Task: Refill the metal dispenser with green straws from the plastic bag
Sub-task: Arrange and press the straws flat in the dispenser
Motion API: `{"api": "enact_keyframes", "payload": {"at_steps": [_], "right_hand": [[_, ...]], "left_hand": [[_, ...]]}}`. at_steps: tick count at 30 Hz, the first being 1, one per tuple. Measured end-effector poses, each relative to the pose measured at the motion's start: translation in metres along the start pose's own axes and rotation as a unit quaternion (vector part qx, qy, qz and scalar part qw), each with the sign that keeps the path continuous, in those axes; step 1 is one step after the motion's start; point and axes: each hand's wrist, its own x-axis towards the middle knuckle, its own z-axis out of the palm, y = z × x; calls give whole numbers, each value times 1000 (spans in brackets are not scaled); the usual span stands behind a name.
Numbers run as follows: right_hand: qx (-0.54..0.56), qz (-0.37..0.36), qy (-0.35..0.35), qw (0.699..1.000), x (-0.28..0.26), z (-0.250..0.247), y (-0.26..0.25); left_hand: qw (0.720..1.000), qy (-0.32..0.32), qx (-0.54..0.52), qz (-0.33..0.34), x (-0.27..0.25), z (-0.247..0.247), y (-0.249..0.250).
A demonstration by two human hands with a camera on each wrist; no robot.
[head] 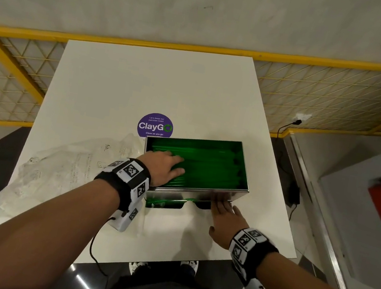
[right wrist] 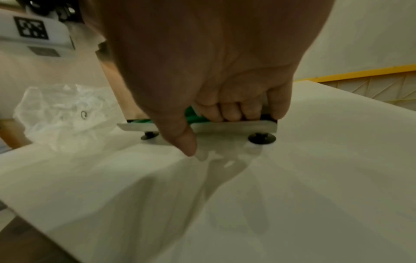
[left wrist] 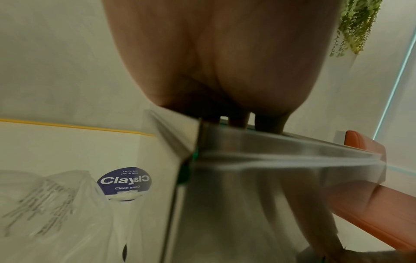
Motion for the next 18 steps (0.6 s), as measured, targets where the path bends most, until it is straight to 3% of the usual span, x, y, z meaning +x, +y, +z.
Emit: {"api": "enact_keyframes", "payload": {"at_steps": [8,12,15,18], "right_hand": [[-64,80,40,994,-4,-2,-17],[-58,8,86,995,-14,-11,-30],[-11,-90,57,994,-12,-11,-47],[27,-90,26,995,3,-11,-58]], "left_hand": [[1000,-3,-21,1,-2,-1,-4],[1000,-2,-14,1,-2,-1,-3],[1000,-4,-8,4,-2,-2,-2],[1000,-4,-19,10,-2,-3,-3]]}}
